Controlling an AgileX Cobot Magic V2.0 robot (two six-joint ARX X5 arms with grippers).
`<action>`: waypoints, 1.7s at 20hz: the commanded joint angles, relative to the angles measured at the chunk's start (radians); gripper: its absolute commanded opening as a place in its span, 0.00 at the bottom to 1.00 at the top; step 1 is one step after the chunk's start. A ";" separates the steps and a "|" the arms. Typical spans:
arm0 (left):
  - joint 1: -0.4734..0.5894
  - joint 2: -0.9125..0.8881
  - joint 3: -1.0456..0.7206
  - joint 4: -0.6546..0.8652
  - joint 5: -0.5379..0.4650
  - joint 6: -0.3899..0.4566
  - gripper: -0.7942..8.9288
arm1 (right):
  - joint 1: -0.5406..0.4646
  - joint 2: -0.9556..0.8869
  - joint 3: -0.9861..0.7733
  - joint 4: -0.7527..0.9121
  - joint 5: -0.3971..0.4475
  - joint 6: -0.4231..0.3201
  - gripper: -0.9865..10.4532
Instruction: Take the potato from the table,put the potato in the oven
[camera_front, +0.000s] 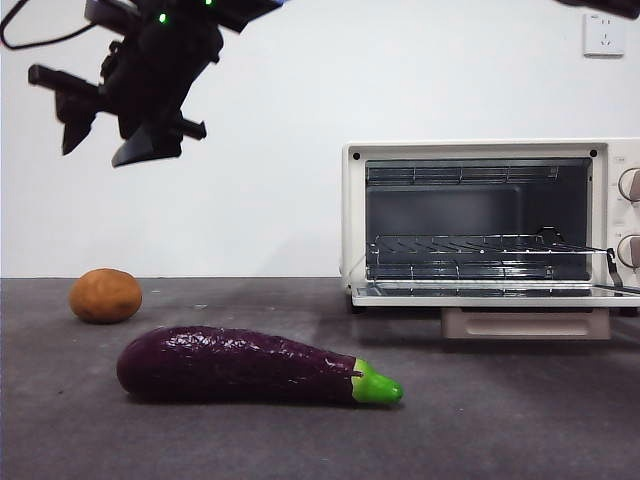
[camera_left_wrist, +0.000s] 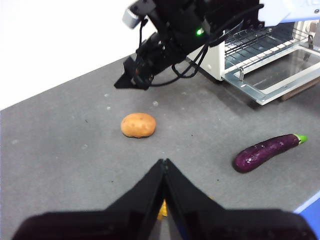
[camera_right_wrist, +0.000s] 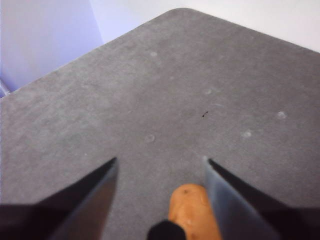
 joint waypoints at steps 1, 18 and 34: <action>-0.001 -0.006 -0.003 0.005 -0.057 0.056 0.07 | 0.002 0.049 -0.001 0.027 0.010 0.038 0.61; -0.002 -0.006 -0.003 0.005 -0.097 0.108 0.07 | 0.003 0.144 -0.001 -0.010 0.085 0.098 0.73; -0.001 -0.006 -0.003 0.005 -0.096 0.107 0.07 | 0.009 0.222 -0.003 0.059 0.090 0.108 0.73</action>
